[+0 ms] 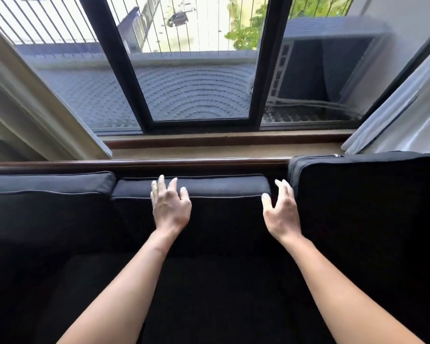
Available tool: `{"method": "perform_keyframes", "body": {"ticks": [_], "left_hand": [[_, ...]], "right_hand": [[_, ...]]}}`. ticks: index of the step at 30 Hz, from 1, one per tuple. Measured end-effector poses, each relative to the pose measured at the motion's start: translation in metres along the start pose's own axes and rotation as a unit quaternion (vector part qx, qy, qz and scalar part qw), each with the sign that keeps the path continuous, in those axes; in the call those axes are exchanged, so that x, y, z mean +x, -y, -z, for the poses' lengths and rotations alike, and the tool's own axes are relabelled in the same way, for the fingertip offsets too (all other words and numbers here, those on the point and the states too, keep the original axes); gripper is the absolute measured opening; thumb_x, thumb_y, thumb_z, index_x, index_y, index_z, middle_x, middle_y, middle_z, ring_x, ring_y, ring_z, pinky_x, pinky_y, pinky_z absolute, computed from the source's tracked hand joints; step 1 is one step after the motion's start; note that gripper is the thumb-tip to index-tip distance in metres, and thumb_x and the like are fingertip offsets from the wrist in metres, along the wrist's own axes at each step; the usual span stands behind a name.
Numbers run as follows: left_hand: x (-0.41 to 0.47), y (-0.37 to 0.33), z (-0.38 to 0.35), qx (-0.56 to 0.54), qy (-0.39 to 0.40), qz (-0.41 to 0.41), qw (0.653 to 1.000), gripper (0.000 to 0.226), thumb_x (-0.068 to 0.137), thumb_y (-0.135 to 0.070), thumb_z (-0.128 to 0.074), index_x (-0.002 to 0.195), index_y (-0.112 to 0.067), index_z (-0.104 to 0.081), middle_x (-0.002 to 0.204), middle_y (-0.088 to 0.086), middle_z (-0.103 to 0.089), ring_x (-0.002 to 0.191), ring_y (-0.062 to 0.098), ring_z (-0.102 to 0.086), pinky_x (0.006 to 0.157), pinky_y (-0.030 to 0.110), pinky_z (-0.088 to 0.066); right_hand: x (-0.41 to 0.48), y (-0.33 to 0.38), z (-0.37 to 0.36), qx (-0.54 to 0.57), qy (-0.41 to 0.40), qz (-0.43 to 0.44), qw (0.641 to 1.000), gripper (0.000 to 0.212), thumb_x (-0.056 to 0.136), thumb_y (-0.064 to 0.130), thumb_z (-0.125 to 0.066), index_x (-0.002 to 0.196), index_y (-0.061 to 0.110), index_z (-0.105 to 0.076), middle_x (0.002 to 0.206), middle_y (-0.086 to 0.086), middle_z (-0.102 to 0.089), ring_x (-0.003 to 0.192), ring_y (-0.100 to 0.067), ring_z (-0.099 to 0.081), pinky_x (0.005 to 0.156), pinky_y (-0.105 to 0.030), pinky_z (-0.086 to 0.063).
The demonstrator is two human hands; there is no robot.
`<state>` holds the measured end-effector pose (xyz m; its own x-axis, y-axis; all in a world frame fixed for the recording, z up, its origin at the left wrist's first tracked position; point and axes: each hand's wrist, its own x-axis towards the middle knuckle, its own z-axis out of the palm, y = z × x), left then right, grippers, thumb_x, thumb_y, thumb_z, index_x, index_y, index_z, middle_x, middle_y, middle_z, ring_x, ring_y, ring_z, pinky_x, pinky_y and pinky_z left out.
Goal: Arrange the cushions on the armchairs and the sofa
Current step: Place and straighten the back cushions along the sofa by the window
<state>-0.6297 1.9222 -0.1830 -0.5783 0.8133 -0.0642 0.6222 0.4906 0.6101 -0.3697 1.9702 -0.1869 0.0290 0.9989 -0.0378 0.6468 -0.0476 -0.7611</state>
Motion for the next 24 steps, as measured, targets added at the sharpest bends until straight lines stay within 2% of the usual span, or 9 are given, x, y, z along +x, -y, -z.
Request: {"method": "perform_keyframes", "body": {"ticks": [2, 5, 8, 12, 15, 17, 19, 22, 24], "left_hand": [[-0.022, -0.040, -0.016, -0.015, 0.017, -0.027, 0.999, 0.051, 0.107, -0.026, -0.056, 0.154, -0.007, -0.054, 0.173, 0.019, -0.030, 0.164, 0.036, -0.018, 0.133, 0.050, -0.018], [-0.055, -0.102, -0.046, -0.040, 0.037, -0.049, 0.997, 0.052, 0.106, -0.028, -0.058, 0.155, -0.010, -0.054, 0.174, 0.014, -0.030, 0.164, 0.031, -0.019, 0.133, 0.047, -0.019], [-0.085, -0.161, -0.077, -0.068, 0.065, -0.066, 0.993, 0.055, 0.105, -0.031, -0.061, 0.156, -0.012, -0.053, 0.174, 0.010, -0.031, 0.163, 0.025, -0.023, 0.131, 0.041, -0.022], [-0.108, -0.224, -0.123, -0.110, 0.123, -0.055, 0.985, 0.066, 0.102, -0.043, -0.066, 0.160, -0.016, -0.048, 0.174, 0.007, -0.031, 0.160, 0.023, -0.032, 0.129, 0.039, -0.027], [-0.110, -0.254, -0.154, -0.116, 0.142, -0.043, 0.982, 0.076, 0.099, -0.052, -0.068, 0.162, -0.017, -0.043, 0.171, 0.007, -0.034, 0.158, 0.024, -0.035, 0.128, 0.039, -0.029], [-0.102, -0.271, -0.172, -0.132, 0.145, -0.014, 0.980, 0.081, 0.098, -0.057, -0.068, 0.164, -0.018, -0.040, 0.168, 0.006, -0.037, 0.155, 0.024, -0.038, 0.125, 0.036, -0.029], [-0.089, -0.284, -0.184, -0.157, 0.140, 0.035, 0.977, 0.083, 0.098, -0.061, -0.064, 0.164, -0.020, -0.038, 0.167, 0.009, -0.041, 0.153, 0.027, -0.040, 0.123, 0.035, -0.029], [-0.069, -0.292, -0.199, -0.179, 0.129, 0.096, 0.971, 0.082, 0.100, -0.068, -0.055, 0.165, -0.020, -0.037, 0.165, 0.015, -0.046, 0.153, 0.033, -0.042, 0.122, 0.038, -0.031], [-0.060, -0.291, -0.207, -0.206, 0.114, 0.127, 0.963, 0.073, 0.098, -0.067, -0.059, 0.157, -0.026, -0.046, 0.155, 0.014, -0.056, 0.146, 0.034, -0.049, 0.116, 0.038, -0.037]], "right_hand": [[0.002, -0.012, 0.031, -0.005, -0.008, 0.027, 1.000, 0.052, 0.101, 0.028, -0.054, 0.150, 0.013, -0.043, 0.161, -0.009, -0.033, 0.146, -0.025, -0.036, 0.116, -0.037, -0.036], [0.012, -0.042, 0.084, -0.029, -0.021, 0.059, 0.998, 0.047, 0.099, 0.025, -0.056, 0.145, 0.014, -0.048, 0.157, -0.008, -0.038, 0.143, -0.025, -0.038, 0.109, -0.035, -0.038], [0.028, -0.080, 0.136, -0.066, -0.021, 0.070, 0.995, 0.047, 0.098, 0.026, -0.058, 0.143, 0.015, -0.051, 0.156, -0.009, -0.039, 0.144, -0.027, -0.035, 0.111, -0.043, -0.041], [0.067, -0.131, 0.195, -0.130, -0.036, 0.072, 0.988, 0.048, 0.097, 0.031, -0.059, 0.141, 0.016, -0.052, 0.157, -0.013, -0.035, 0.148, -0.028, -0.026, 0.116, -0.054, -0.033], [0.101, -0.163, 0.222, -0.136, -0.060, 0.040, 0.988, 0.055, 0.097, 0.040, -0.058, 0.144, 0.016, -0.044, 0.162, -0.017, -0.025, 0.152, -0.032, -0.017, 0.118, -0.058, -0.026], [0.125, -0.185, 0.235, -0.102, -0.084, -0.001, 0.991, 0.063, 0.098, 0.045, -0.055, 0.148, 0.014, -0.035, 0.164, -0.019, -0.014, 0.153, -0.034, -0.011, 0.120, -0.060, -0.021], [0.145, -0.204, 0.242, -0.053, -0.104, -0.035, 0.993, 0.073, 0.098, 0.051, -0.053, 0.153, 0.012, -0.025, 0.166, -0.020, -0.006, 0.153, -0.035, -0.007, 0.124, -0.055, -0.015], [0.160, -0.222, 0.242, -0.014, -0.148, -0.033, 0.988, 0.086, 0.095, 0.059, -0.052, 0.155, 0.006, -0.019, 0.165, -0.020, -0.010, 0.153, -0.035, -0.011, 0.124, -0.046, -0.008], [0.165, -0.227, 0.237, 0.011, -0.195, -0.040, 0.980, 0.088, 0.094, 0.062, -0.053, 0.154, 0.005, -0.022, 0.163, -0.018, -0.018, 0.151, -0.034, -0.018, 0.121, -0.051, -0.012]]}}
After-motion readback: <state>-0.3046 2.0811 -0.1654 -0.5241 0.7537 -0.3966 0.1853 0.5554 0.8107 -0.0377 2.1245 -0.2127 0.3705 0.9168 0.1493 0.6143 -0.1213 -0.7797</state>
